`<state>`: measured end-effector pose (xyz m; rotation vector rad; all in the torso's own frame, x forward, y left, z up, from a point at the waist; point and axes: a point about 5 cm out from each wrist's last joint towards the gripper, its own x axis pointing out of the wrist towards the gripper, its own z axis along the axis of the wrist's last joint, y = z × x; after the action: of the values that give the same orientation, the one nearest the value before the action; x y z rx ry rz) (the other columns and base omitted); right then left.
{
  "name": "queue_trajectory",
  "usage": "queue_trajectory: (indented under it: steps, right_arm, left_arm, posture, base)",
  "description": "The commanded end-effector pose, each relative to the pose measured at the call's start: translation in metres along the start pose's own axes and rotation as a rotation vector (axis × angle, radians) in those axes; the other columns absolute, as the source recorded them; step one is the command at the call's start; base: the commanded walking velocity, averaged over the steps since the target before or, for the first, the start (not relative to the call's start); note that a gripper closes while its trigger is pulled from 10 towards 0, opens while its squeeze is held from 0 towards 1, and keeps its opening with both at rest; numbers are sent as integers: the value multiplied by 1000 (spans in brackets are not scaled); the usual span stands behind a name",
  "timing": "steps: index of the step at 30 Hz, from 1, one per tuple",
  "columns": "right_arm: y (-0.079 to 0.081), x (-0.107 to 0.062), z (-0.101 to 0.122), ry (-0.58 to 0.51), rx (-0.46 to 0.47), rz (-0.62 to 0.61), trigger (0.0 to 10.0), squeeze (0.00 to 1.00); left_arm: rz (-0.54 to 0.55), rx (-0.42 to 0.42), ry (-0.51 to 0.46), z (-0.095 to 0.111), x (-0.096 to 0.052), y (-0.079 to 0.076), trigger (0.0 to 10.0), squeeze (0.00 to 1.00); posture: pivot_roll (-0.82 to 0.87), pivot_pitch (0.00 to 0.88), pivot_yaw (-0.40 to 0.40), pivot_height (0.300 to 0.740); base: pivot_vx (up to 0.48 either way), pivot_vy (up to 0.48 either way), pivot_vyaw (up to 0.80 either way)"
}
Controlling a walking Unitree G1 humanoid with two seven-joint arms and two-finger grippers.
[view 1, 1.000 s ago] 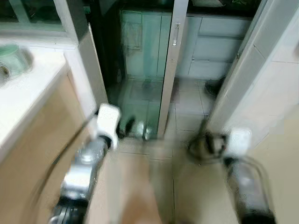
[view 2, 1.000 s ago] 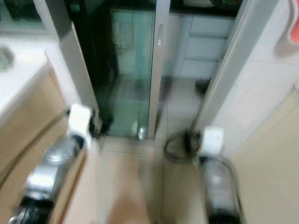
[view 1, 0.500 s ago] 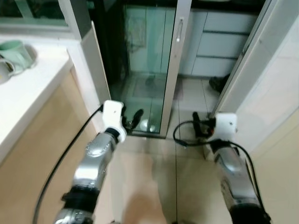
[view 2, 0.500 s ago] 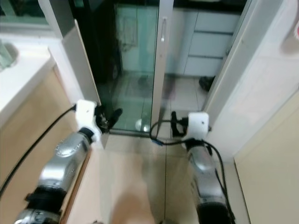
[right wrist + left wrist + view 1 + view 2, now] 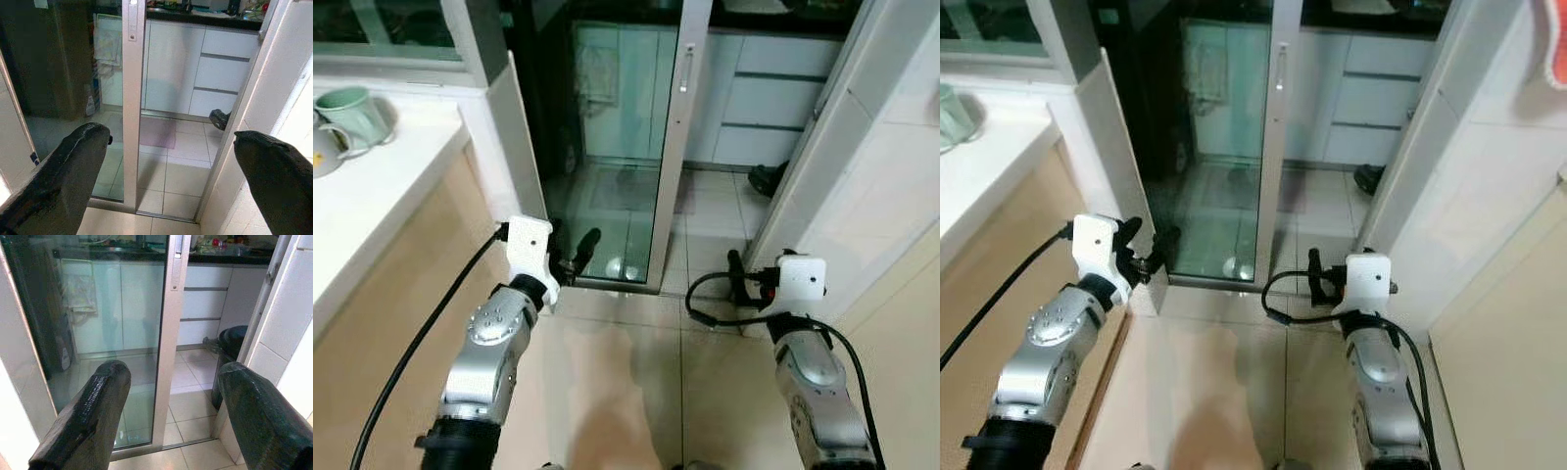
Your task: Restocking fridge
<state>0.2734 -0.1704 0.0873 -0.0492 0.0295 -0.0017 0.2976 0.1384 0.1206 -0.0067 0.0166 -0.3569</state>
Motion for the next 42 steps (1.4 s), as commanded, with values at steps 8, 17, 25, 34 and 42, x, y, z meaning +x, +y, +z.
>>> queue_trajectory:
  steps: [8, 17, 25, 34, 42]
  right_arm:
    - [-4, 4, -7, 38, -2, -16, 10000, 0]
    - [-3, 8, -13, 59, 0, -10, 10000, 0]
    - [-1, 8, -17, 69, -3, -4, 10000, 0]
    - [-11, 3, -20, 59, 1, -68, 10000, 0]
    - [-26, 4, -13, 6, 111, -175, 10000, 1000]
  left_arm:
    - [13, -3, 18, -5, 2, 0, 10000, 0]
    - [20, 0, 10, -4, 6, 3, 10000, 0]
    - [29, 0, 9, -5, 7, 6, 10000, 0]
    - [78, -83, -23, -6, 10, 16, 10000, 1000]
    - [192, -80, 10, -11, 15, 29, 10000, 1000]
  posture:
    - [-58, 0, 28, 740]
    - [-47, 0, 25, 740]
    - [-43, 0, 23, 740]
    - [-55, 0, 21, 740]
    - [-61, 0, 26, 740]
  base:
    - [-377, 0, 0]
    - [-375, 0, 0]
    - [-374, 0, 0]
    - [-165, 0, 0]
    - [0, 0, 0]
